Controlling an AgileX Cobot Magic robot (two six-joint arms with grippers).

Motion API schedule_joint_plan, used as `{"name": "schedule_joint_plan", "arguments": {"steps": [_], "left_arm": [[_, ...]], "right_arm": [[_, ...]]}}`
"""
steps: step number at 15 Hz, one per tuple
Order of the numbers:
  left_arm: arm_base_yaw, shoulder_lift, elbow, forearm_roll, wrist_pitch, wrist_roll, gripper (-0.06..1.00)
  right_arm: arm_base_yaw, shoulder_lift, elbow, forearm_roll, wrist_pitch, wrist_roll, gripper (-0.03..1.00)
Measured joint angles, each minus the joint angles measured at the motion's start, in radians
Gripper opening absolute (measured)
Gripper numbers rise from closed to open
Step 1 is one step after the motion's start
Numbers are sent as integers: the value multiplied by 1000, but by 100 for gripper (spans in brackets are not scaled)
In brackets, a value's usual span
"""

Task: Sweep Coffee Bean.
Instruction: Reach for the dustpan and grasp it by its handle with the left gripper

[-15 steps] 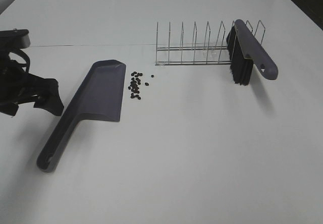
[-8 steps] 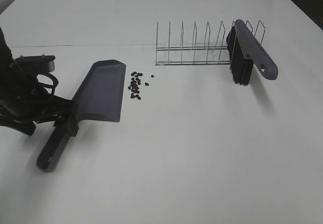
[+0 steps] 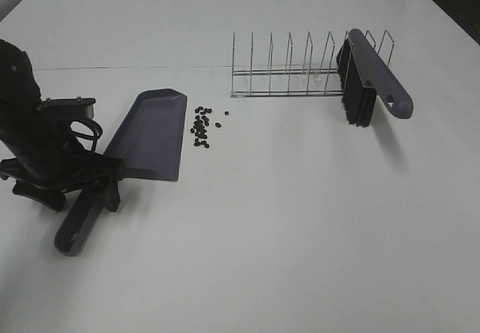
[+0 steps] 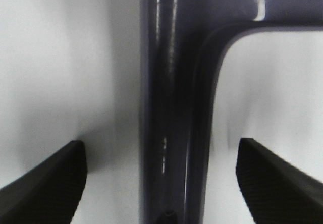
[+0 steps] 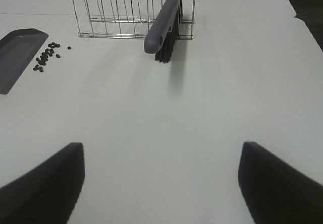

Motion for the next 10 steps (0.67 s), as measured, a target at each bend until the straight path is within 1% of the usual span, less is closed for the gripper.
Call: {"name": "schedule_joint_plan", "arguments": {"steps": [2,5,7,8,9,10], "left_arm": [[0,21,-31,2,23,0,70],[-4,39,-62,25,65,-22,69],[-22,42,-64,72,68,-60,69],[-53,46,-66,155,69,-127,69],[-62,47,-66,182,69,-162,66],[-62,48,-66,193,70,-189,60]], "right_arm": [[0,0,0,0,0,0,71],[0,0,0,0,0,0,71],[0,0,0,0,0,0,71],[0,0,0,0,0,0,71],[0,0,0,0,0,0,71],[0,0,0,0,0,0,71]]}}
